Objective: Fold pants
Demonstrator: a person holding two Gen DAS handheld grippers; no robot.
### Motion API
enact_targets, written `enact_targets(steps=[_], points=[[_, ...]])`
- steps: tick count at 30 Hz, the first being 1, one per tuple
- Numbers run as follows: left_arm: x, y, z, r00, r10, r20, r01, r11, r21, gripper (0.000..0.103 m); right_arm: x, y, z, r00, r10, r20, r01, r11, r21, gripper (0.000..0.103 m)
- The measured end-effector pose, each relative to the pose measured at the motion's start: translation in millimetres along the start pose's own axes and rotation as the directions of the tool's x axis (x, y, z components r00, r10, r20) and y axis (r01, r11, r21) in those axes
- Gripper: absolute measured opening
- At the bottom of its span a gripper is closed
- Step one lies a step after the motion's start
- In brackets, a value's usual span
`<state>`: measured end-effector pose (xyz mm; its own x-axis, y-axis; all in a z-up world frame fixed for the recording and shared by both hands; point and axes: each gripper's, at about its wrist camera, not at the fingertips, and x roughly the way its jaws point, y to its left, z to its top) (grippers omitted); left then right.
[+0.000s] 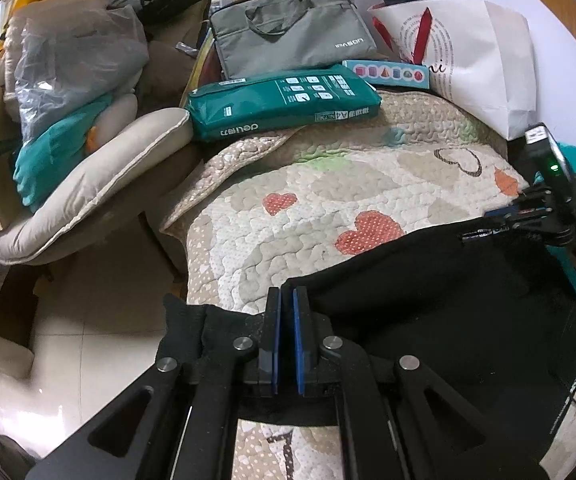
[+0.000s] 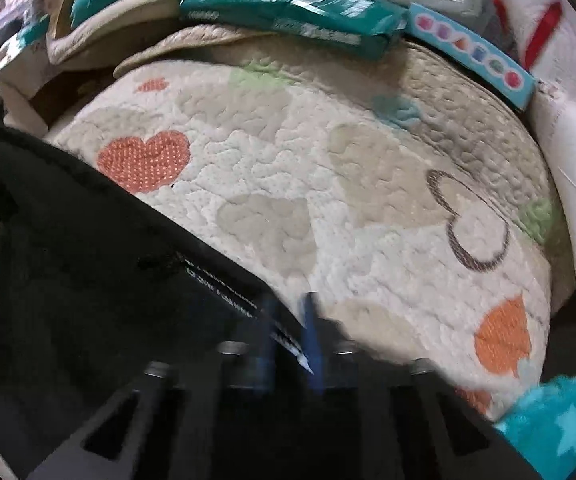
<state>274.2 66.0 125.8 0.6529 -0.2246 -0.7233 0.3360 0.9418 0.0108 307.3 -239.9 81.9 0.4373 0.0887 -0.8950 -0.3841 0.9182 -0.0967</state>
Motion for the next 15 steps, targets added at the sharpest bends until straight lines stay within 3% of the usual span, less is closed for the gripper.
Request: enact_targets(steps=[8,15], points=[[-78,-13,-22,0.998,0.018,0.063,-0.017,1.0,-0.024,0.006,-80,18,-47,0.998,-0.003,0.069,0.004,1.0,-0.016,0.003],[-133,-34,-83,0.997,0.047,0.066,-0.043,0.998,-0.049,0.006,-122,51,-127,0.997,0.046,0.056,-0.043,0.998,-0.042,0.003]])
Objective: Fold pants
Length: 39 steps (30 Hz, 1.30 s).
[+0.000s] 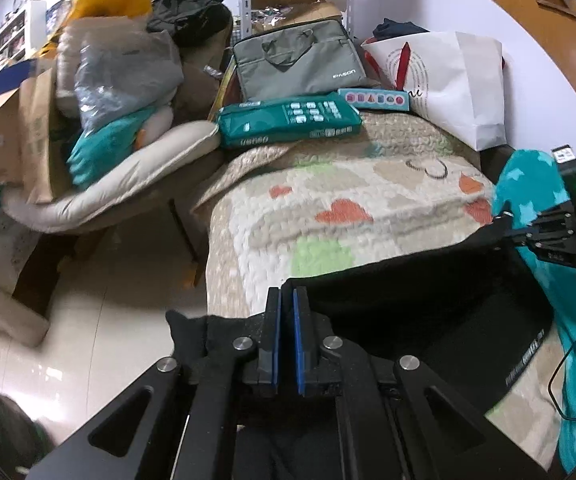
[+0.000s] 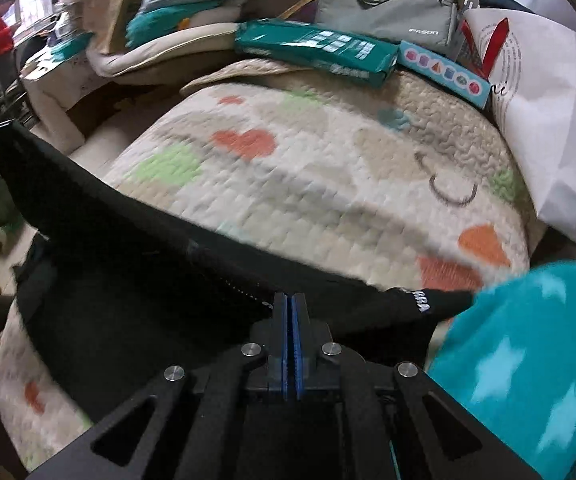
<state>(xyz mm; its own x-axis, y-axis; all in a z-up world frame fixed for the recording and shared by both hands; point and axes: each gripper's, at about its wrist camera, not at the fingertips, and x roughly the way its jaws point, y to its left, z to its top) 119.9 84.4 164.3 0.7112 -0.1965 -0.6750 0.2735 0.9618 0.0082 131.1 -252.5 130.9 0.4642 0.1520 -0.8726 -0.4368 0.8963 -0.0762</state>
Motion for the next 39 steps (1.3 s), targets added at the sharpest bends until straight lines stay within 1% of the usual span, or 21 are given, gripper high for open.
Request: enact_targets(steps=[3,6,8,10,12,13,14,16,18,21,23,24,26,27,28,30,31,33,34,36,39], points=[[-6,-5,-36,0.999,0.022,-0.029,-0.023,0.999,-0.023,0.006,-7,13,-41,0.999,0.016,-0.049,-0.019,0.999,-0.046,0.003],[-3,-14,-81,0.996,0.038,-0.084,-0.041,0.998,-0.041,0.006,-6,21,-77,0.993,0.017,-0.114,-0.027,0.996,-0.084,0.003],[-3,-21,-103,0.991,0.051,-0.12,-0.056,0.998,-0.038,0.009,-5,27,-99,0.987,0.011,-0.159,-0.03,0.993,-0.114,0.003],[-6,-28,-119,0.987,0.053,-0.149,-0.06,0.997,-0.039,0.01,-3,34,-119,0.98,-0.001,-0.199,-0.029,0.988,-0.151,0.003],[-21,-32,-125,0.989,0.037,-0.141,-0.045,0.998,-0.05,0.013,-5,41,-132,0.976,-0.02,-0.217,-0.022,0.982,-0.188,0.003],[-30,-32,-125,0.991,0.025,-0.129,-0.033,0.998,-0.06,0.019,-5,44,-133,0.975,-0.022,-0.223,-0.023,0.98,-0.198,0.003],[-37,-31,-123,0.993,0.017,-0.119,-0.026,0.997,-0.069,0.031,-6,48,-135,0.972,-0.024,-0.233,-0.026,0.977,-0.211,0.003],[-58,-26,-120,0.997,0.006,-0.079,-0.014,0.995,-0.101,0.044,-6,53,-138,0.968,-0.024,-0.251,-0.034,0.974,-0.223,0.006],[-76,-20,-118,0.999,0.004,-0.044,-0.009,0.992,-0.123,0.046,-5,58,-141,0.96,-0.009,-0.279,-0.057,0.972,-0.229,0.006],[-97,-4,-116,1.0,0.018,-0.008,-0.019,0.981,-0.192,0.051,-13,67,-143,0.964,-0.016,-0.266,-0.051,0.969,-0.241,0.008],[-102,11,-115,0.999,0.035,0.014,-0.03,0.963,-0.267,0.058,-23,67,-137,0.971,0.015,-0.239,-0.067,0.975,-0.213,0.009],[-101,21,-114,0.999,0.046,0.022,-0.037,0.946,-0.321,0.06,-29,66,-131,0.975,0.031,-0.218,-0.073,0.979,-0.191,0.013],[-93,35,-112,0.998,0.052,0.019,-0.04,0.915,-0.401,0.061,-36,70,-121,0.982,0.036,-0.183,-0.068,0.983,-0.172,0.032],[-83,43,-112,0.999,0.043,0.019,-0.029,0.89,-0.455,0.062,-40,72,-114,0.987,0.032,-0.155,-0.058,0.984,-0.166,0.054],[-76,48,-112,0.999,0.039,0.018,-0.026,0.872,-0.488,0.062,-44,77,-107,0.992,0.029,-0.122,-0.049,0.985,-0.166,0.068],[-58,60,-116,0.999,0.042,0.007,-0.031,0.827,-0.561,0.062,-46,88,-93,0.996,0.039,-0.085,-0.054,0.983,-0.175,0.068],[-48,68,-121,0.999,0.035,0.007,-0.024,0.799,-0.601,0.062,-46,95,-85,0.996,0.048,-0.069,-0.06,0.981,-0.183,0.068],[-32,81,-132,0.999,0.04,0.011,-0.022,0.752,-0.659,0.062,-46,117,-67,0.996,0.083,-0.032,-0.088,0.972,-0.216,0.068],[-25,85,-138,0.999,0.045,0.009,-0.027,0.738,-0.674,0.062,-46,130,-60,0.995,0.103,-0.02,-0.104,0.967,-0.234,0.068],[-16,93,-147,0.998,0.059,0.001,-0.043,0.726,-0.687,0.062,-41,163,-41,0.987,0.162,0.001,-0.155,0.947,-0.282,0.068],[-10,103,-159,0.995,0.098,-0.008,-0.077,0.729,-0.68,0.062,-25,220,-12,0.973,0.232,0.005,-0.214,0.906,-0.366,0.067]])
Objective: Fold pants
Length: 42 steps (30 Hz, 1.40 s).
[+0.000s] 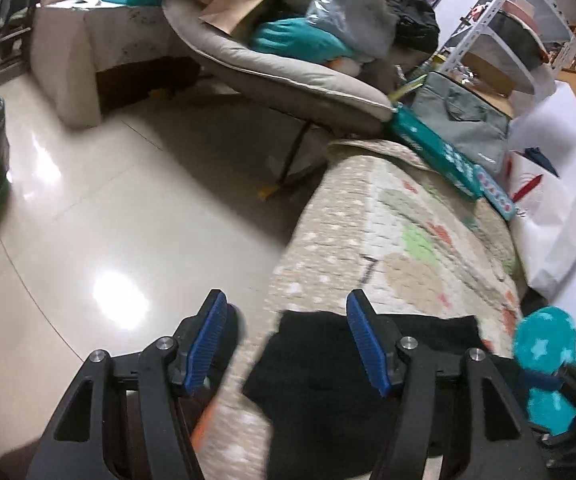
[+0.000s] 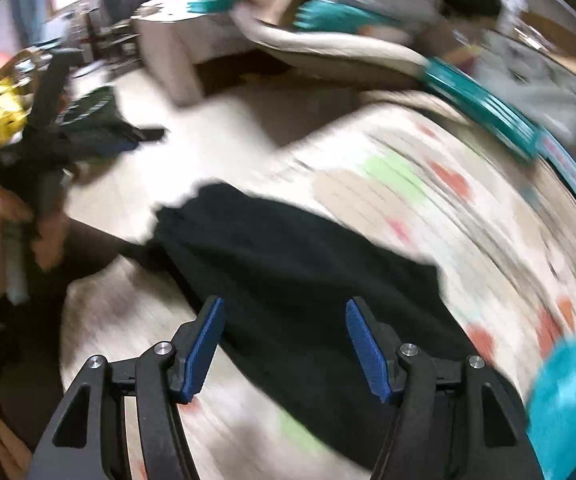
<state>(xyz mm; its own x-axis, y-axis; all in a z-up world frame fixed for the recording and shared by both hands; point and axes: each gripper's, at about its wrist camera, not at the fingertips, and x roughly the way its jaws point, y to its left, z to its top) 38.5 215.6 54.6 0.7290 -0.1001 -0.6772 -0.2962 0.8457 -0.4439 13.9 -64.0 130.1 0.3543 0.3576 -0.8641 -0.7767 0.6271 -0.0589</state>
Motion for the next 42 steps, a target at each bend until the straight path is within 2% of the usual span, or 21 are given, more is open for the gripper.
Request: enact_targets(steps=[2,4,7,11,13,17,20,23,26,29,30,31,32,33,34,36,38,42], points=[[5,9,-2,0.999,0.05,0.017,-0.051,0.998,0.034,0.062,25,23,27,0.999,0.036,-0.003,-0.037,0.997,-0.062,0.064],[11,19,-3,0.996,0.093,0.013,-0.093,0.995,0.033,0.062,53,47,49,0.997,0.069,-0.019,-0.071,0.99,-0.122,0.056],[14,45,1,0.997,0.08,0.003,-0.079,0.995,-0.062,0.062,101,79,72,0.992,0.096,-0.076,-0.111,0.969,-0.219,0.048],[19,75,-1,0.999,0.045,-0.023,-0.049,0.981,-0.188,0.062,145,99,77,0.984,0.094,-0.154,-0.136,0.947,-0.292,0.047],[22,87,-3,0.999,0.034,-0.043,-0.043,0.969,-0.243,0.062,159,102,74,0.976,0.076,-0.203,-0.135,0.945,-0.298,0.016],[23,93,-7,0.999,0.021,-0.05,-0.035,0.954,-0.298,0.062,148,97,79,0.982,0.1,-0.162,-0.138,0.96,-0.243,0.012],[22,93,-7,0.999,0.025,-0.038,-0.036,0.951,-0.307,0.062,139,94,94,0.99,0.088,-0.114,-0.111,0.969,-0.221,0.012],[21,94,-7,0.999,0.037,-0.032,-0.046,0.95,-0.309,0.062,151,90,115,0.994,0.055,-0.099,-0.073,0.98,-0.186,0.012],[23,96,-8,0.998,0.044,-0.04,-0.054,0.948,-0.313,0.062,174,88,131,0.992,0.029,-0.124,-0.048,0.988,-0.149,0.012],[24,93,-8,0.998,0.053,-0.041,-0.063,0.954,-0.293,0.062,194,79,135,0.987,-0.008,-0.163,-0.011,0.993,-0.114,0.015],[24,92,-7,0.998,0.057,-0.039,-0.065,0.958,-0.28,0.062,196,73,136,0.987,-0.007,-0.163,-0.006,0.997,-0.079,0.022],[24,90,-7,0.998,0.059,-0.035,-0.066,0.962,-0.263,0.062,193,63,136,0.989,0.0,-0.151,-0.005,0.999,-0.038,0.037],[24,87,-8,0.998,0.063,-0.032,-0.069,0.967,-0.245,0.062,185,55,138,0.992,0.01,-0.125,-0.009,1.0,0.01,0.046],[24,86,-8,0.997,0.067,-0.031,-0.073,0.969,-0.235,0.062,172,42,139,0.996,0.018,-0.087,-0.013,0.998,0.055,0.064],[24,85,-8,0.997,0.071,-0.03,-0.076,0.972,-0.223,0.062,159,31,139,0.998,0.012,-0.056,-0.007,0.996,0.092,0.071],[23,84,-8,0.997,0.074,-0.025,-0.078,0.973,-0.217,0.062,129,-3,134,1.0,-0.004,-0.014,0.006,0.985,0.17,0.071],[23,85,-8,0.997,0.076,-0.025,-0.08,0.972,-0.22,0.062,104,-40,118,1.0,-0.029,-0.008,0.03,0.971,0.237,0.071],[25,85,-10,0.996,0.072,-0.044,-0.081,0.971,-0.227,0.062,69,-110,67,0.98,-0.189,-0.061,0.199,0.929,0.311,0.071]])
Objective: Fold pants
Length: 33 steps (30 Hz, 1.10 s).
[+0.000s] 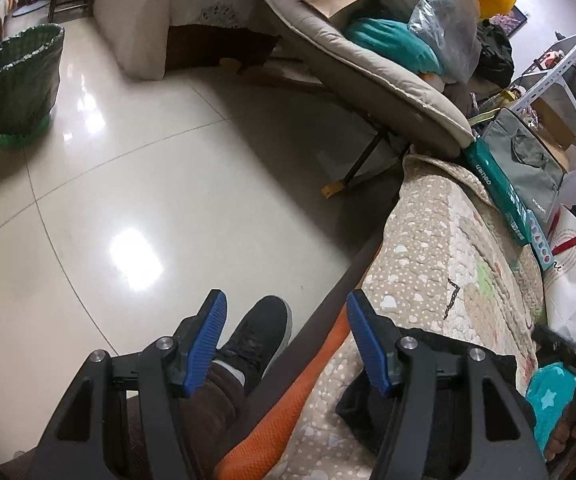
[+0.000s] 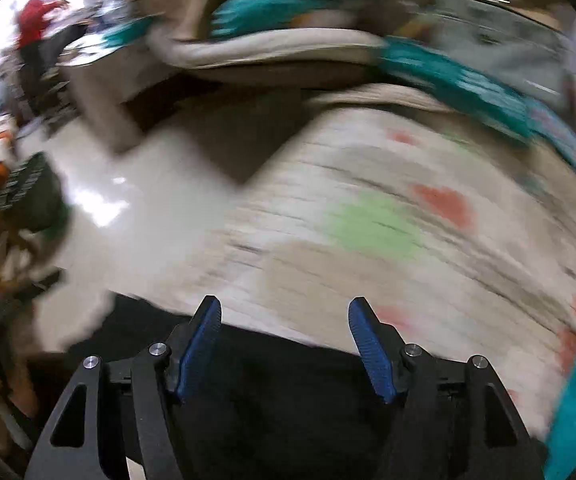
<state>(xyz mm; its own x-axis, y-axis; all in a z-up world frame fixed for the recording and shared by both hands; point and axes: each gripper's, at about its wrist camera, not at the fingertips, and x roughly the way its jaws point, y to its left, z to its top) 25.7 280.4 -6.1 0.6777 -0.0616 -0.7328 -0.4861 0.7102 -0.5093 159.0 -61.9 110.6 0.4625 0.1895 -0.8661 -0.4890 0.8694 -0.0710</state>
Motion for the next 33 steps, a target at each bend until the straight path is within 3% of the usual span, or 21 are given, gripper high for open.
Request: enact_targets(steps=[4,10,11,12,13,17,24,27,29,31,33], points=[[-2,-6,-2,1.0,0.01,0.008,-0.01,1.0,0.02,0.062,10,-55,-22,0.998,-0.019,-0.059,0.023,0.998,0.061,0.071],[1,-12,-5,0.999,0.046,0.006,-0.047,0.997,0.062,0.062,59,-59,-38,0.992,-0.021,-0.126,0.018,0.999,-0.027,0.071],[2,-12,-5,0.999,0.048,0.004,-0.048,0.997,0.064,0.062,63,-59,-39,0.991,0.002,-0.132,-0.004,1.0,-0.017,0.066],[3,-12,-5,0.999,0.049,0.001,-0.049,0.997,0.065,0.062,66,-59,-37,0.989,0.051,-0.14,-0.05,0.999,0.01,0.036],[4,-12,-5,0.999,0.049,-0.004,-0.048,0.997,0.065,0.062,65,-57,-33,0.99,0.044,-0.134,-0.043,0.999,0.015,0.017],[11,-11,-6,0.998,0.051,-0.029,-0.049,0.997,0.06,0.062,66,-61,-16,0.992,-0.018,-0.126,0.018,1.0,-0.003,0.002],[15,-10,-6,0.997,0.055,-0.046,-0.052,0.997,0.055,0.062,84,-67,10,0.985,-0.113,-0.134,0.113,0.994,-0.003,0.002],[16,-10,-6,0.997,0.054,-0.047,-0.052,0.997,0.053,0.062,73,-89,18,0.99,-0.121,-0.076,0.13,0.983,0.127,0.003],[17,-10,-6,0.997,0.054,-0.052,-0.051,0.997,0.052,0.062,68,-100,22,0.989,-0.132,-0.072,0.142,0.976,0.167,0.014],[17,-10,-6,0.997,0.052,-0.052,-0.049,0.998,0.049,0.062,56,-106,21,0.987,-0.139,-0.083,0.152,0.972,0.179,0.063],[17,-10,-6,0.997,0.051,-0.053,-0.049,0.998,0.049,0.062,35,-106,8,0.988,-0.142,-0.068,0.152,0.969,0.194,0.065]])
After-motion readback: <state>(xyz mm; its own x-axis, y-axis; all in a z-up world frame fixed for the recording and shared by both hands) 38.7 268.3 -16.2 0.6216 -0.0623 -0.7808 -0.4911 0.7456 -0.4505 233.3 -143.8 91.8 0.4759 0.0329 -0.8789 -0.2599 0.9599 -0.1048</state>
